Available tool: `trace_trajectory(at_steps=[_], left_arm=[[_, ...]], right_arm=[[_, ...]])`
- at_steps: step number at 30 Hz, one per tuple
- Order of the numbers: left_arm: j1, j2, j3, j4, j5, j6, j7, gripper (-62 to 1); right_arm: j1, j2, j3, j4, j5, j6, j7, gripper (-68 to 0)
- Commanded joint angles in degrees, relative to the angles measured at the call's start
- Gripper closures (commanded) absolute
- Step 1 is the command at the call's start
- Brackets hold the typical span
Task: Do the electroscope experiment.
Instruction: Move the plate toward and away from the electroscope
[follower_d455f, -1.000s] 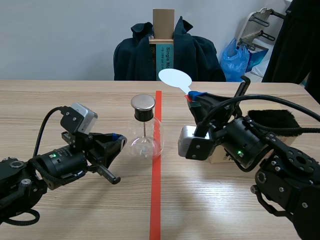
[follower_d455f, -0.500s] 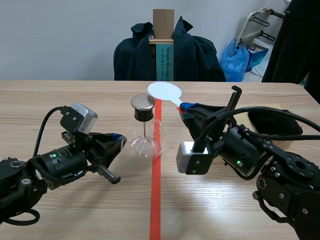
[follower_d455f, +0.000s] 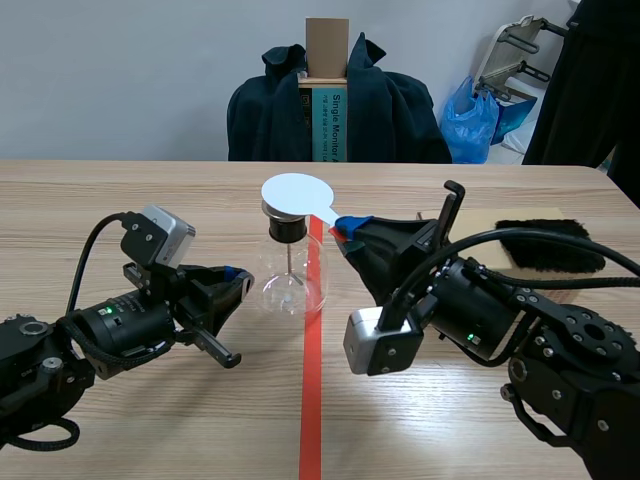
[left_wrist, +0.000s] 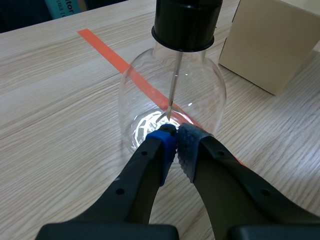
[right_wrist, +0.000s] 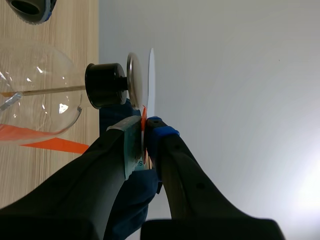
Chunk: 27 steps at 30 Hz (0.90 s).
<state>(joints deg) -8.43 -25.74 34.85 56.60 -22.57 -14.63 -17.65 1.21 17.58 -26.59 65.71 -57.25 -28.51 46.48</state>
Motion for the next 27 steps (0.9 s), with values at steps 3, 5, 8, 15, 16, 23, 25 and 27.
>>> trace_trajectory(at_steps=[3, 5, 8, 15, 16, 23, 25, 27], left_arm=[[-0.48, 0.11, -0.37, 0.98, -0.35, 0.09, -0.96, -5.1], [-0.48, 0.11, -0.37, 0.98, -0.35, 0.09, -0.96, -5.1], [-0.48, 0.11, -0.37, 0.98, -0.35, 0.09, -0.96, -5.0], [-0.48, 0.11, -0.37, 0.98, -0.35, 0.09, -0.96, -5.1], [-0.48, 0.11, -0.37, 0.98, -0.35, 0.09, -0.96, -5.1], [-0.48, 0.11, -0.37, 0.98, -0.35, 0.11, -0.96, -5.1], [-0.48, 0.11, -0.37, 0.98, -0.35, 0.11, -0.96, -5.1], [-0.48, 0.11, -0.37, 0.98, -0.35, 0.11, -0.96, -5.1]], right_arm=[[0.70, 0.00, 0.59, 0.59, 0.37, -0.63, 0.15, -0.8], [0.70, 0.00, 0.59, 0.59, 0.37, -0.63, 0.24, -0.8], [0.70, 0.00, 0.59, 0.59, 0.37, -0.63, 0.24, -0.8], [0.70, 0.00, 0.59, 0.59, 0.20, -0.63, -1.18, -0.8], [0.70, 0.00, 0.59, 0.59, 0.20, -0.63, -2.14, -0.8], [0.68, 0.00, 0.59, 0.59, 0.20, -0.61, -10.86, -0.8], [0.68, 0.00, 0.59, 0.59, 0.20, -0.61, -13.20, -0.8], [0.68, 0.02, 0.59, 0.59, 0.20, -0.61, -15.19, -0.8]])
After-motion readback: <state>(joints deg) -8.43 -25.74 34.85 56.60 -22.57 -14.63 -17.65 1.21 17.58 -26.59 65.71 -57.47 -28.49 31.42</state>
